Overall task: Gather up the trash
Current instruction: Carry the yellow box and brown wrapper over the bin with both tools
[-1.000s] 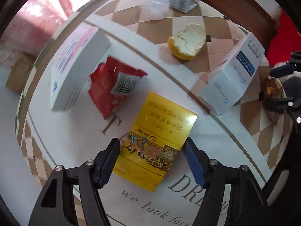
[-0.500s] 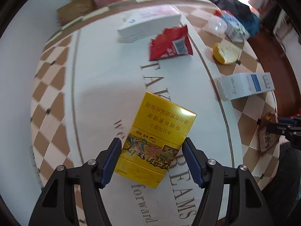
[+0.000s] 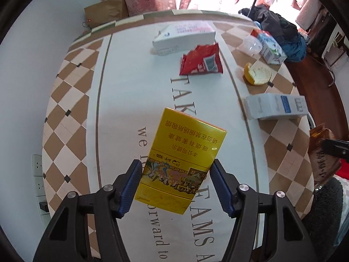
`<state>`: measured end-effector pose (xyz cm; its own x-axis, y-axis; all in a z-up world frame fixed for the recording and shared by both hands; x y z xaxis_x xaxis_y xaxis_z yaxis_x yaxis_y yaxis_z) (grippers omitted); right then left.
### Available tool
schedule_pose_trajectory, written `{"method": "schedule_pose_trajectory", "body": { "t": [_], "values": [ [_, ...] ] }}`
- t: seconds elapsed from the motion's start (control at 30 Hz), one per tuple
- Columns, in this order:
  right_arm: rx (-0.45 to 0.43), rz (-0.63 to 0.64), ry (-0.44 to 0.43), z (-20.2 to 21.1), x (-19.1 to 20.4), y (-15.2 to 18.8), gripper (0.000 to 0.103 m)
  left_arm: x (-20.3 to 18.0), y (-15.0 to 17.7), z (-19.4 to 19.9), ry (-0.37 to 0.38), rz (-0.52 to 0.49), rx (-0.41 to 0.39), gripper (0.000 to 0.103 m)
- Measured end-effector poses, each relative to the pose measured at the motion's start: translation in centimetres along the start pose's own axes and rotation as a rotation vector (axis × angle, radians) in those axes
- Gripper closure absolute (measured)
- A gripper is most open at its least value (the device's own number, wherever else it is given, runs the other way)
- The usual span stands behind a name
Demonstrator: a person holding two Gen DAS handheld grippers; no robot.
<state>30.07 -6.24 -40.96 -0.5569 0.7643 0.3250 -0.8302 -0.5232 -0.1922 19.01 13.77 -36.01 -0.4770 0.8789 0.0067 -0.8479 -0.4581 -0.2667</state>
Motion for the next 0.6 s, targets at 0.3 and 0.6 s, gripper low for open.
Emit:
{"method": "schedule_pose_trajectory", "body": {
  "t": [0.3,0.6],
  "values": [
    [-0.124,-0.007,-0.056,6.0,-0.2,-1.0,0.09,-4.0,-2.3,7.6,0.041,-0.043,-0.188,0.043],
    [-0.267,-0.094,-0.05,13.4,-7.0,-0.9,0.09,-14.8,-5.7,14.0,0.232,-0.154,-0.295,0.043]
  ]
}}
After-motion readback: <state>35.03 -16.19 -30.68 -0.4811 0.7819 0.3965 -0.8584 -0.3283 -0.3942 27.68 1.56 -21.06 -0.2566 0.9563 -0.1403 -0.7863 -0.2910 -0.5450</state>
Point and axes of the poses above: each gripper's, at about its wrist camera, not at the fingertips, and z roughly against the way its jaws point, x to its left, y to its underside, the point moved 6 cm from there along -z, roughly the way its jaws point, and after that the axes turned 3 degrees about z, right-handed, at the moved point
